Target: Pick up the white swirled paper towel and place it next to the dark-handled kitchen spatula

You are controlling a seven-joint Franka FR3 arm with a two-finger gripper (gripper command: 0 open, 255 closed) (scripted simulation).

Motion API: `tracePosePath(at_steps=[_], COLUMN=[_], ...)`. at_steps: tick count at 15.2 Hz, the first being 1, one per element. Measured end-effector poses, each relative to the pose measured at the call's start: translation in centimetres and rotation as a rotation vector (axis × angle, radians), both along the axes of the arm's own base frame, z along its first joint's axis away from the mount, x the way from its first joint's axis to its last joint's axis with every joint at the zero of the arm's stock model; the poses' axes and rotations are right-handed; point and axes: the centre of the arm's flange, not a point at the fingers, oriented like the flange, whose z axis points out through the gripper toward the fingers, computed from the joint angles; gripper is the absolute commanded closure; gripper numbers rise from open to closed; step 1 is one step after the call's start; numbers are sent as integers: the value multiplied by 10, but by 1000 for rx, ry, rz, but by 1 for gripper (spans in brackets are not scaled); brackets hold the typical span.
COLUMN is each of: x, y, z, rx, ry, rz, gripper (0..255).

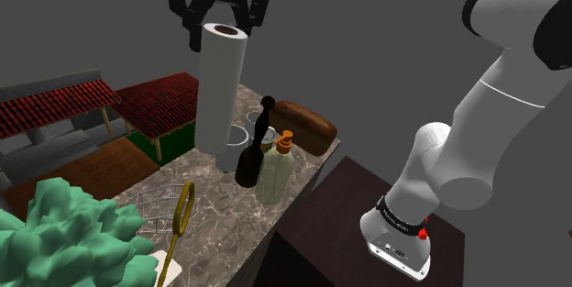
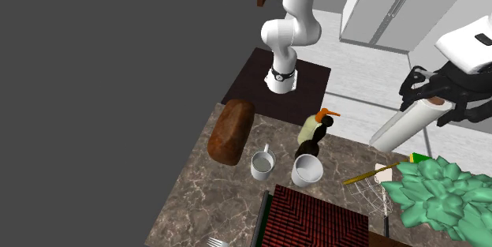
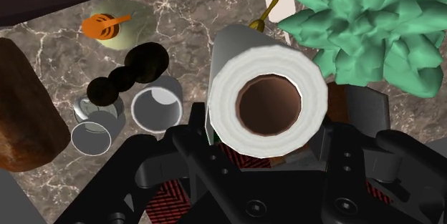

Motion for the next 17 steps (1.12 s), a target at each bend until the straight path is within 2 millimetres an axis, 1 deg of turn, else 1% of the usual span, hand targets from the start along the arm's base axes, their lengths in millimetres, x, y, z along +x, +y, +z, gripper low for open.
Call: tracePosePath(at_steps=[13,17], x=[0,2], y=[-2,0], z=[-69,-89], rx=[0,0], ry=[0,0], rz=[0,0], gripper=[255,255])
